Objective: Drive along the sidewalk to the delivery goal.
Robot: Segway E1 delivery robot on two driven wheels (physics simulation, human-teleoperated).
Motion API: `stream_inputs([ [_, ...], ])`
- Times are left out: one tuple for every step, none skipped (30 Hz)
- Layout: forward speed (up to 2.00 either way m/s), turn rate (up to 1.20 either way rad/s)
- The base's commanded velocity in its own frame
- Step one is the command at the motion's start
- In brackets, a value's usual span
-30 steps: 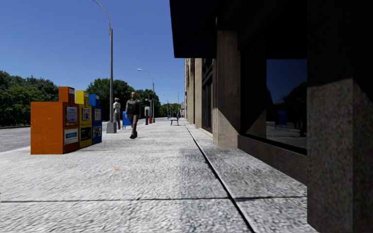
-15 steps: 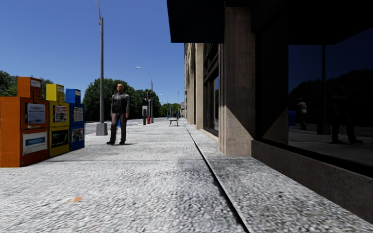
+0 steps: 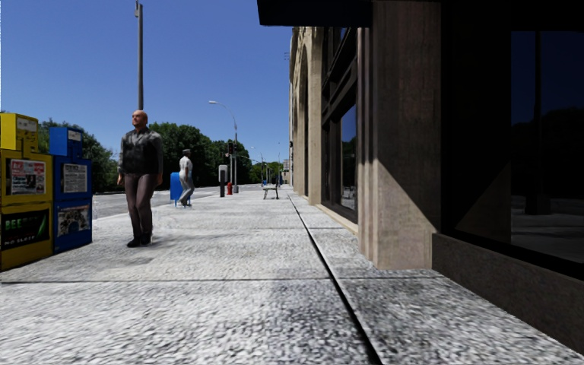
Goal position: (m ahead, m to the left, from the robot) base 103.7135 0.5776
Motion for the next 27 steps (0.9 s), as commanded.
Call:
stream_inputs([
  [2.00, 0.19],
  [2.00, 0.19],
  [2.00, 0.19],
  [2.00, 0.19],
  [2.00, 0.19],
  [2.00, 0.19],
  [2.00, 0.17],
  [2.00, 0.07],
  [2.00, 0.02],
  [2.00, 0.00],
  [2.00, 0.00],
  [2.00, 0.00],
  [2.00, 0.00],
  [2.00, 0.00],
  [2.00, 0.00],
  [2.00, 0.00],
  [2.00, 0.00],
  [2.00, 0.00],
  [2.00, 0.00],
  [2.00, 0.00],
  [2.00, 0.00],
  [2.00, 0.00],
  [2.00, 0.00],
  [2.00, 0.00],
  [2.00, 0.00],
  [2.00, 0.00],
  [2.00, 0.00],
])
